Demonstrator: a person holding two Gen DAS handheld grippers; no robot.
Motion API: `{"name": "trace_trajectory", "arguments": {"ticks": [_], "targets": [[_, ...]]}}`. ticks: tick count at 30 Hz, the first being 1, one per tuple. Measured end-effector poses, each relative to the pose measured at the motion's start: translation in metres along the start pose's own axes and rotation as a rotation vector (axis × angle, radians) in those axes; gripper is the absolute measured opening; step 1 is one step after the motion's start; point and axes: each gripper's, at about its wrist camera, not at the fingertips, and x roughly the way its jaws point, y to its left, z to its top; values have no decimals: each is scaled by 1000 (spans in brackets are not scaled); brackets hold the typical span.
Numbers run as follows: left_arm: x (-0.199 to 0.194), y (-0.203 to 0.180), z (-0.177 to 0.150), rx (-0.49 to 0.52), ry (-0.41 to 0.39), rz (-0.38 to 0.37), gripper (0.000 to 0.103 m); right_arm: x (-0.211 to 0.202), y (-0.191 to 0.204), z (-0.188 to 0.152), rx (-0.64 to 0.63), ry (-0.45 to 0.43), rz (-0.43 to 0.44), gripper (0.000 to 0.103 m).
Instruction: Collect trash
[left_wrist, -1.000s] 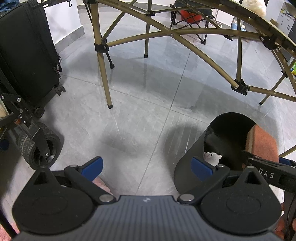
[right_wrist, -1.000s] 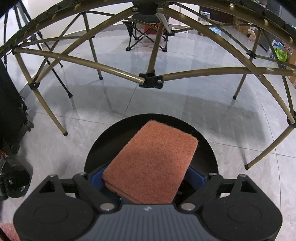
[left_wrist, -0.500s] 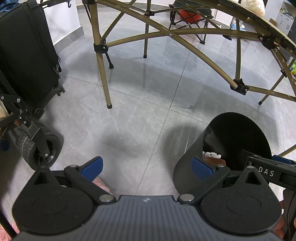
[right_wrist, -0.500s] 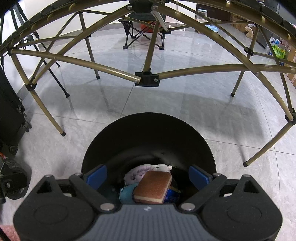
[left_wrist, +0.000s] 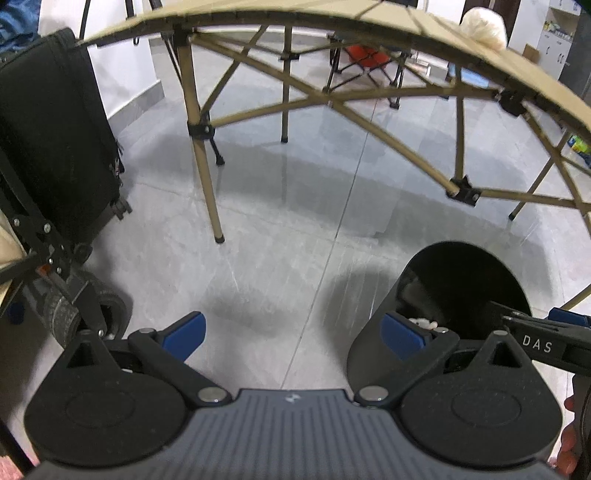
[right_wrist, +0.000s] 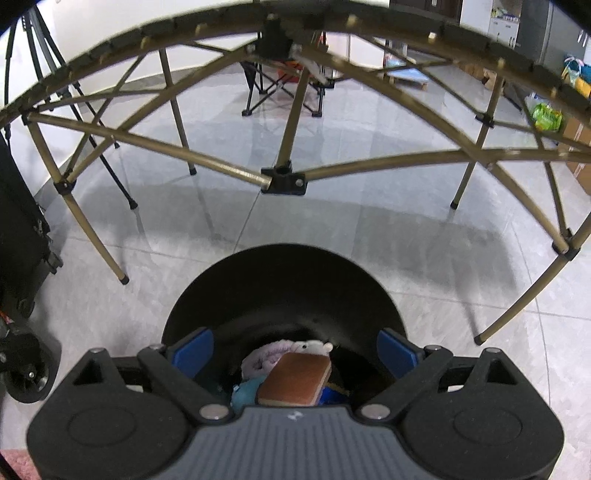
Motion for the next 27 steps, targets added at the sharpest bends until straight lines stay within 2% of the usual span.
{"name": "trace_trajectory", "arguments": {"ticks": [6,13,17,27], "targets": [[-32,-7,4,29,-105,-32,103,-33,-4,5,-21,-95,-10,96],[-64,-16,13,35,-189,-59,103,-80,-13,15,-41,-212,-13,97],[-84,-21,21,30,-241,-71,103,-106,-22,24,-26,-277,-7,102],[-115,-42,55,20,-346,-85,103,-158,-59,60,44,-436,-10,103]]}}
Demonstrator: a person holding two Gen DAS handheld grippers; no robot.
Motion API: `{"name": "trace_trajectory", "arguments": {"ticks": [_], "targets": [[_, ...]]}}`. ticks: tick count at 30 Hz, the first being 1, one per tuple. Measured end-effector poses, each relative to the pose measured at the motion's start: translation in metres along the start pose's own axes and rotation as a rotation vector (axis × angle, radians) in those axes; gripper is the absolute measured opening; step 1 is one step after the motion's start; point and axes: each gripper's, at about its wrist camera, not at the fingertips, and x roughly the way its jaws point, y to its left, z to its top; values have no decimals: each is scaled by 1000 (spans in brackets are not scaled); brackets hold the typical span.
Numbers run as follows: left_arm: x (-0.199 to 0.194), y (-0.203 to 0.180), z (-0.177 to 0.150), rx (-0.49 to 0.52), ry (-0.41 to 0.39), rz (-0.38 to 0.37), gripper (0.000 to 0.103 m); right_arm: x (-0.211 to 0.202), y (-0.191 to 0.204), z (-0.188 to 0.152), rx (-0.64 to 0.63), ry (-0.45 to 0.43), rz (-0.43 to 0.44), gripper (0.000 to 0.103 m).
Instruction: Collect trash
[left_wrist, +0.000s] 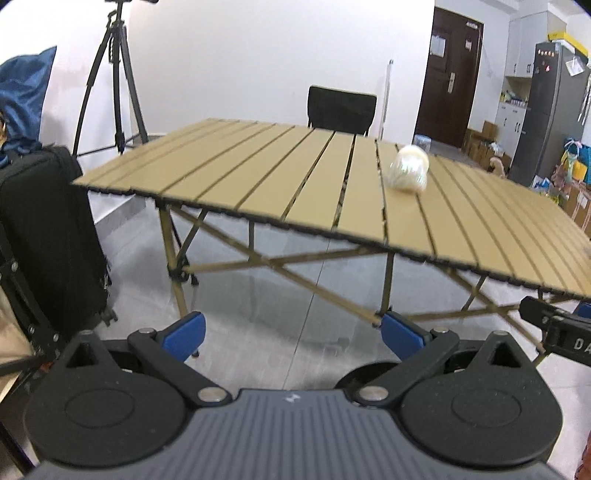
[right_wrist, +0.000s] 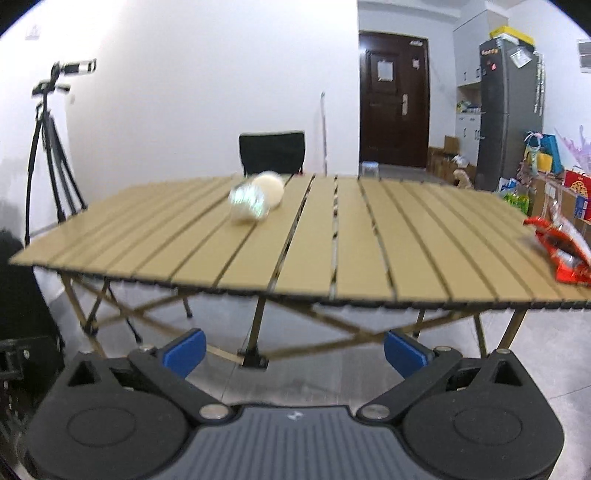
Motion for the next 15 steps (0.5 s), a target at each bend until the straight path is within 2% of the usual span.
{"name": "trace_trajectory", "arguments": {"ticks": [9,15], "targets": [[10,-32,44,3,-72,-16,103,9,-31,36,63,-77,-10,103],[28,-46,66,2,-83,-14,103,34,-45,52,87,-86,-4,103]]}}
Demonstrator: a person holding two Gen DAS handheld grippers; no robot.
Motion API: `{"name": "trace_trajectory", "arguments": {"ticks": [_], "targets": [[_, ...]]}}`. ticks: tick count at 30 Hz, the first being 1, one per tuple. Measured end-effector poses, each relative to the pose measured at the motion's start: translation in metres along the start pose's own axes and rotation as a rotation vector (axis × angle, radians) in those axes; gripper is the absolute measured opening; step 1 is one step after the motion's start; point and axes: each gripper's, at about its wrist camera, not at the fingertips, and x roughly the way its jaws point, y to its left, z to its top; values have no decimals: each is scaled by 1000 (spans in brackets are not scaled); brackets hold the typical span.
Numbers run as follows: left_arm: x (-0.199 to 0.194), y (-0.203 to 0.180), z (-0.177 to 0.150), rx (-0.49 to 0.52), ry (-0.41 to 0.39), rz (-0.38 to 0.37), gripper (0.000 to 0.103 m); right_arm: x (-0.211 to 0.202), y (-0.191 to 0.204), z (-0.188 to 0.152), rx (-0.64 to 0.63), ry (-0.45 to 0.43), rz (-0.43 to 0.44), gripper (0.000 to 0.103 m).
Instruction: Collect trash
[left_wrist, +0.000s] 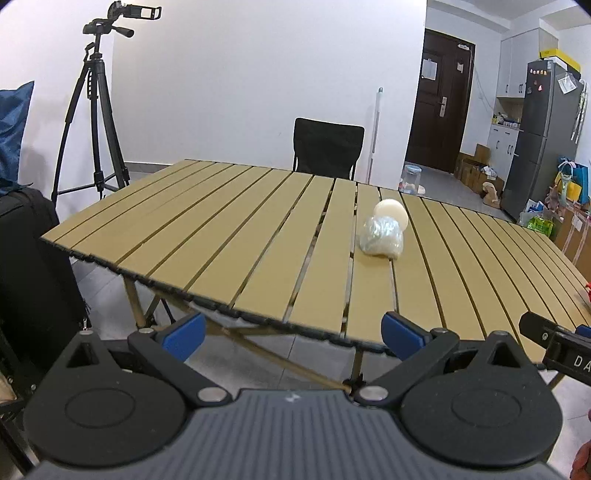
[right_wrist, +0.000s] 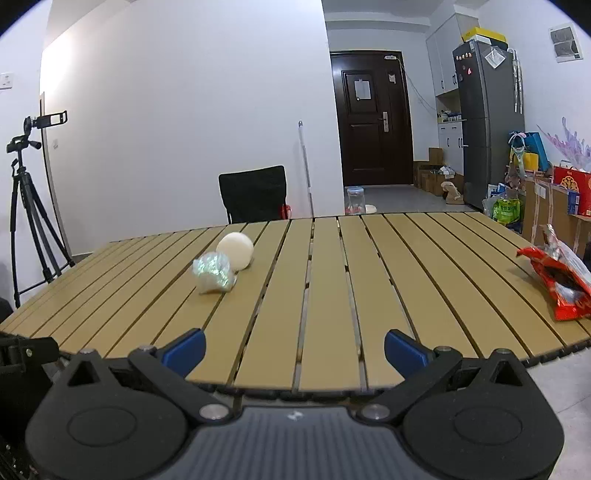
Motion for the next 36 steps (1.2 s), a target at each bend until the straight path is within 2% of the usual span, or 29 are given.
{"name": "trace_trajectory", "arguments": {"ticks": [9,17,24,31,36], "targets": [[38,-10,35,-7,-12,13,103,43,5,30,-36,-21,26,103],[81,-9,59,-47,12,20,103,87,10,49,-56,-14,40,103],[117,-9,73,-53,21,44,103,135,28,56,-54,9,96,103],[151,10,78,-72,27,99,103,181,58,59,-32,23,152,103],[165,30,78,-97,38,128,103,211,82,65,-37,70,162,103]]}}
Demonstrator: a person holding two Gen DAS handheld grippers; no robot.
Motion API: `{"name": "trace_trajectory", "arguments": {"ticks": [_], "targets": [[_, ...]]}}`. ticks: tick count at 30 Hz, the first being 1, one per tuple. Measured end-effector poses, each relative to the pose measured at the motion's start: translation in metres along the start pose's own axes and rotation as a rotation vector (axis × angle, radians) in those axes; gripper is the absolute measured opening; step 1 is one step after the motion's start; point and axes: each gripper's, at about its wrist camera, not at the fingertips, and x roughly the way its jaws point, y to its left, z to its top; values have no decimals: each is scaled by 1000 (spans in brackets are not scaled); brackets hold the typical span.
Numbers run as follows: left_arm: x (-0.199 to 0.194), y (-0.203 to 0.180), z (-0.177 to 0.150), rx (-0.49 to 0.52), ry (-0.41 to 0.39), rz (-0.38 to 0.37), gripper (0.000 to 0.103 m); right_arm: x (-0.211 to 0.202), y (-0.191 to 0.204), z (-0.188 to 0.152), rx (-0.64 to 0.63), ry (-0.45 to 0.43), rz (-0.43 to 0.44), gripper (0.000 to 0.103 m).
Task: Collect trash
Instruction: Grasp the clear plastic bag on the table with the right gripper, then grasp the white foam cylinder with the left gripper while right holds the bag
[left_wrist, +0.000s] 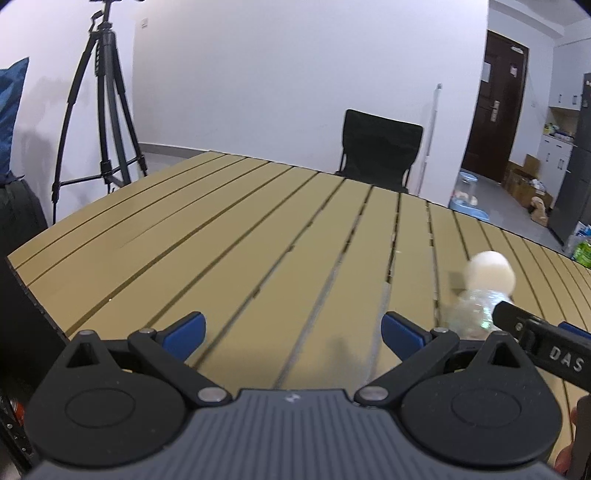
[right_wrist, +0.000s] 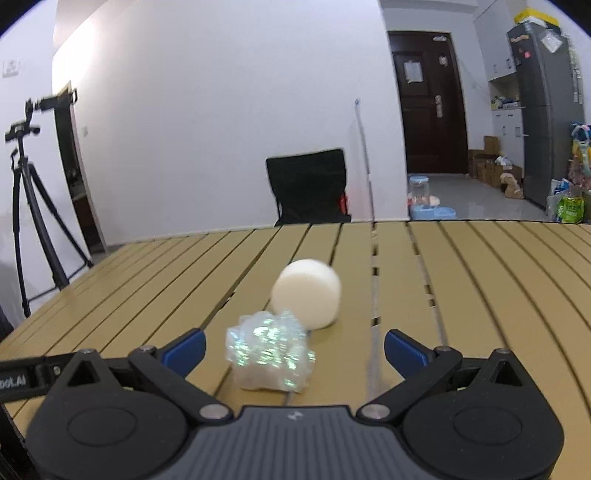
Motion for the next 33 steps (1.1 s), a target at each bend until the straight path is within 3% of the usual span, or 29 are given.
{"name": "trace_trajectory", "arguments": {"ticks": [10,14,15,18,22,33], "targets": [[18,5,-1,-25,-1,13,103,58,28,2,-4,150,-18,100],[21,5,-3,-20,2,18,103,60,27,2,25,143,-6,83],[21,5,-3,-23,3,18,103,59,26,1,29,139,-10,72],[20,5,-3,-27,0,21,103,59,24,-2,42,136,11,53],[17,5,-2,-30,-7,16,103,49,20,-7,53,112,50,50],[13,-13,-3,-18,-10,-13,103,24,-11,-9,122,24,36,46]]}}
